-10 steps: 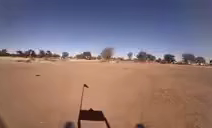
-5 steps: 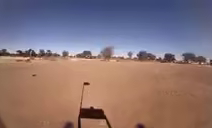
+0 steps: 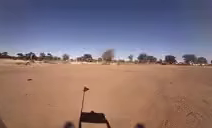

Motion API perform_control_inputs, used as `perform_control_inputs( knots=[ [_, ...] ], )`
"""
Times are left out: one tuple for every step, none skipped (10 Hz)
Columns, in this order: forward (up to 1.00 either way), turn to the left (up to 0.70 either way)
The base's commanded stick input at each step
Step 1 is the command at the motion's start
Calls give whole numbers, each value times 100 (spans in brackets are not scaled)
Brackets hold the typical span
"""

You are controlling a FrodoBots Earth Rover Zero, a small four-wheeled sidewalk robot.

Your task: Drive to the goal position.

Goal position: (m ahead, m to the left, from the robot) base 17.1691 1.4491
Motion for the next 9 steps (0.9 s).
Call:
perform_control_inputs(
  knots=[
    [50, 0],
    [50, 0],
    [50, 0],
    [50, 0],
    [50, 0],
    [50, 0],
    [50, 0],
    [50, 0],
    [50, 0]
  ],
)
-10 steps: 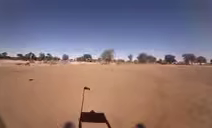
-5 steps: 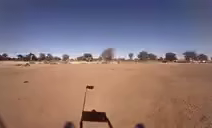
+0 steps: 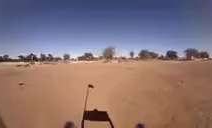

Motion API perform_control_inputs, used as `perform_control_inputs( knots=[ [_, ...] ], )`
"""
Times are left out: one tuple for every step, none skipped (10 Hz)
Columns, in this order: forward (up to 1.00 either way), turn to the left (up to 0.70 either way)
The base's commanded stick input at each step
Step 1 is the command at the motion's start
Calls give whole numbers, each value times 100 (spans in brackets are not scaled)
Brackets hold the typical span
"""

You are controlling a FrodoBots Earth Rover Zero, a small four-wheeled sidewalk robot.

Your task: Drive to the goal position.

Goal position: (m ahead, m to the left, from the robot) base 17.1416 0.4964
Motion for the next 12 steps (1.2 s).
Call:
perform_control_inputs(
  knots=[
    [50, 0],
    [50, 0],
    [50, 0],
    [50, 0],
    [50, 0],
    [50, 0],
    [50, 0],
    [50, 0],
    [50, 0],
    [50, 0],
    [50, 0],
    [50, 0]
  ],
)
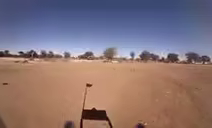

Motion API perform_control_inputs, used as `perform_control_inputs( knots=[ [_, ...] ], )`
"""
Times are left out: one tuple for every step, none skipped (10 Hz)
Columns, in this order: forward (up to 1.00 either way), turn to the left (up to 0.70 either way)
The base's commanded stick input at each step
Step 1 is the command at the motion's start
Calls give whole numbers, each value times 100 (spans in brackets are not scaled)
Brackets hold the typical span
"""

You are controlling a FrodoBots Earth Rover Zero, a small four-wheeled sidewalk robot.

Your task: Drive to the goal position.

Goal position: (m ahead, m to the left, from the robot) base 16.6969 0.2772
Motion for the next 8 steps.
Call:
perform_control_inputs(
  knots=[
    [50, 0],
    [50, 0],
    [50, 0],
    [50, 0],
    [50, 0],
    [50, 0],
    [50, 0],
    [50, 0]
  ],
)
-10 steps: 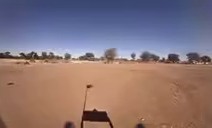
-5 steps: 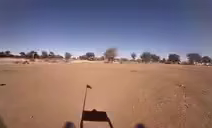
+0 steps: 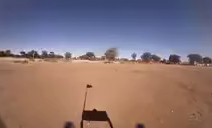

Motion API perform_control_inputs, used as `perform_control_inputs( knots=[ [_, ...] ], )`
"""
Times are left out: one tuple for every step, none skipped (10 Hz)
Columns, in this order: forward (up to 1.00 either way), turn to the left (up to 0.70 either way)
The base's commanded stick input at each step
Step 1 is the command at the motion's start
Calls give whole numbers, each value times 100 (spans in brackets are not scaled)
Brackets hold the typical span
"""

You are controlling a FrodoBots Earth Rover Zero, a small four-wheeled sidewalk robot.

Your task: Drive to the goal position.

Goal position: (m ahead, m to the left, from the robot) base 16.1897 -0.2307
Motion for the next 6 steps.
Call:
perform_control_inputs(
  knots=[
    [50, 0],
    [50, 0],
    [50, 0],
    [50, 0],
    [50, 0],
    [50, 0]
  ],
)
